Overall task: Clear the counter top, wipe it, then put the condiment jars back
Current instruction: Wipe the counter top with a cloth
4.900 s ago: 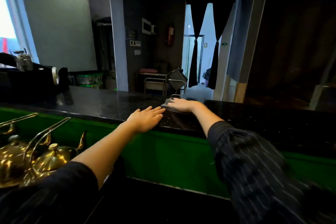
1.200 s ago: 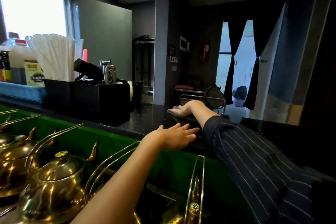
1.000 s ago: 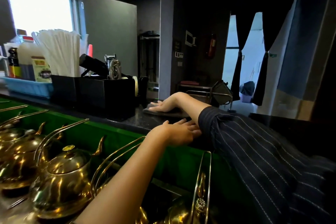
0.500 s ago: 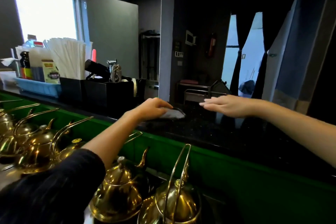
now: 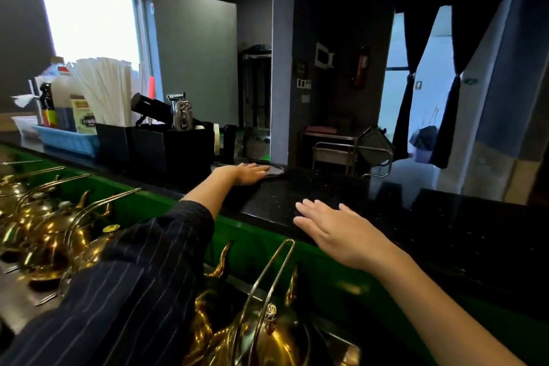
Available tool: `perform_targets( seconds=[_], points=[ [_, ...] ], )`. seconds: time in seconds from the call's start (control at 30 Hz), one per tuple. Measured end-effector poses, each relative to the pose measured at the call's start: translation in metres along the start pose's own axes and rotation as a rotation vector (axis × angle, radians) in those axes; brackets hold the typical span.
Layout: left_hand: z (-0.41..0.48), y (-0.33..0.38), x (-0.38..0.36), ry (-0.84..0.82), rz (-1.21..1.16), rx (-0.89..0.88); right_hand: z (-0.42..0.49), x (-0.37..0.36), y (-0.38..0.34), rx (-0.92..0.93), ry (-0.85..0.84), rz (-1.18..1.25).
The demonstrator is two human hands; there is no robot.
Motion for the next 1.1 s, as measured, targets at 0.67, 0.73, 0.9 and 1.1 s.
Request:
perform_targets(
  seconds=[0.67,0.73,0.9,1.1],
  points=[
    [0.041,0.009,0.011,-0.003,-0.146,-0.039,0.002,0.001,0.004,0.027,-0.008,0.054],
    [0.014,0.016,0.007,-0.047,-0.202,-0.16,0.003,0.001,0.003,0.018,-0.012,0.056],
    [-0.027,-0.007,-0.009,-0.112,-0.158,-0.367,0.0,0.001,0.002,0.006,-0.017,0.06],
    [0.008,-0.028,-0.003,0.019,0.142,-0.131,0.0,0.0,0.002,0.014,-0.019,0.042]
  ],
)
Point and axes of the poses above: each hand's wrist, its own z-axis towards the middle knuckle, its own x-axis out of the back of the hand, y = z × x, the point moved 3 cm from there along z, towards the middle knuckle, and after that the axes turned 15 degrees about z, right-handed, at the moved point
